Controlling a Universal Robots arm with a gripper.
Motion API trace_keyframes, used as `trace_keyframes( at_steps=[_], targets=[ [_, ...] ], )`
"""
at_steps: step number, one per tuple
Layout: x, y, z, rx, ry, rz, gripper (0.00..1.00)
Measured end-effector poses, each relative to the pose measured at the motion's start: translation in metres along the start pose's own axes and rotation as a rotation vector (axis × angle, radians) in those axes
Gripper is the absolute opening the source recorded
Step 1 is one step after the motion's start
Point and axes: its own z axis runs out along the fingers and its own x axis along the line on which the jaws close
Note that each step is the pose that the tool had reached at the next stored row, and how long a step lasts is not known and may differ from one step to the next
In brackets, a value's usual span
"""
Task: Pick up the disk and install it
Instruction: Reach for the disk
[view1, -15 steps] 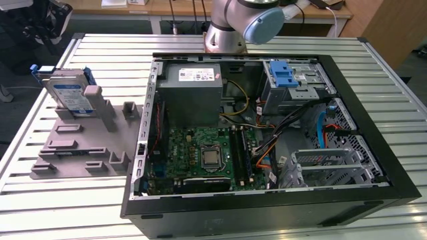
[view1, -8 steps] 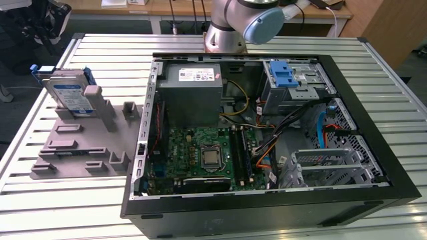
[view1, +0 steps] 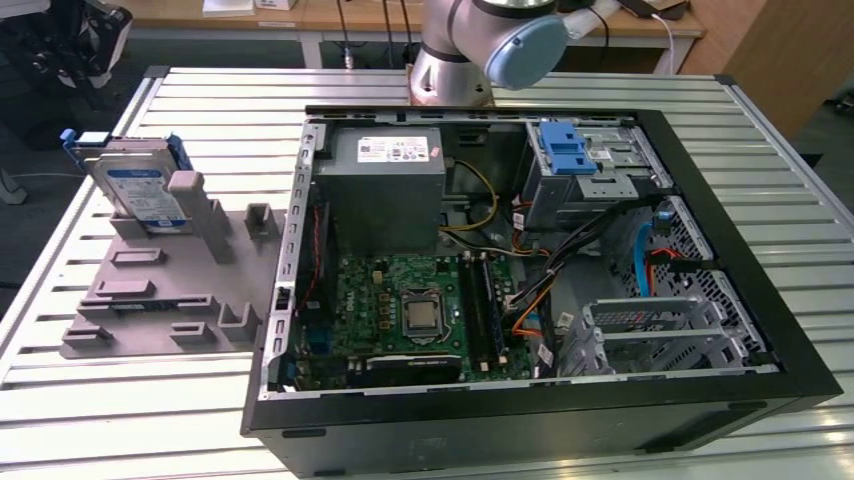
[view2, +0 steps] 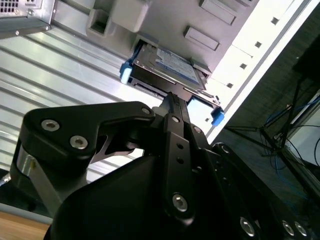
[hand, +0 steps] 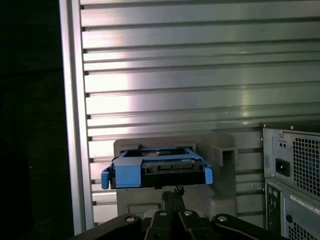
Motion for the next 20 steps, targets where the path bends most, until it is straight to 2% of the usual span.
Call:
trace_keyframes(
  at_steps=[10,20],
  targets=[
    [0.0199,0.0069,0.0011,0.0001,0.0002,0.0,0.11],
    [0.0364,0.0079,0.0024,0.0001,0.0002,0.0,0.11]
  ],
)
